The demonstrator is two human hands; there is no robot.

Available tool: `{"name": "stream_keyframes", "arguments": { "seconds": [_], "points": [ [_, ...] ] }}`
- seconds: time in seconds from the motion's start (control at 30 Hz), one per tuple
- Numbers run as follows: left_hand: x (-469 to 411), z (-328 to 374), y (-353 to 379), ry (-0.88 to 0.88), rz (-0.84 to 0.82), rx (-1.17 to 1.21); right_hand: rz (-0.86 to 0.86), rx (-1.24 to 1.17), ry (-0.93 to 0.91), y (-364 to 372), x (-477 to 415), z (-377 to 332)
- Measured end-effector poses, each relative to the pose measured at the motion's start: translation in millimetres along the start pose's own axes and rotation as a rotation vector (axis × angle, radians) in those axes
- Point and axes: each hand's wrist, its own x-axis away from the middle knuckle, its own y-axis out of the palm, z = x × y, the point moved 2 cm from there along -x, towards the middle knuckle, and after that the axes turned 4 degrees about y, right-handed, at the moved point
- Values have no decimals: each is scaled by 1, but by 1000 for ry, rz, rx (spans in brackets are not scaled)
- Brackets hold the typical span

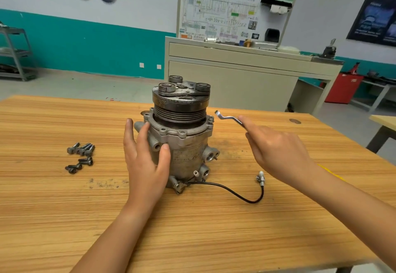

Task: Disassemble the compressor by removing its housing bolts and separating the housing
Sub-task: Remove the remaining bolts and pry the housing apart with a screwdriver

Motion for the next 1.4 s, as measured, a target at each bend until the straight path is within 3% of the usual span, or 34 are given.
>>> {"name": "stream_keyframes", "arguments": {
  "seconds": [0.07, 0.3, 0.7, 0.8, 1.13, 1.4],
  "points": [
    [1, 1, 2, 5, 2, -12, -126, 119, 57, 6, 0, 4],
    [2, 0, 2, -18, -9, 8, -186, 322, 51, -3, -15, -5],
    [0, -3, 3, -44, -24, 47, -470, 634, -242, -42, -38, -56],
    [1, -3, 2, -48, -26, 58, -465, 694, -299, -45, -43, -49],
    [0, 0, 2, -57, -28, 70, -581, 328, -195, -31, -57, -1],
    [0, -1, 3, -63, -32, 85, -434, 456, -328, -27, -63, 8]
  ]
}}
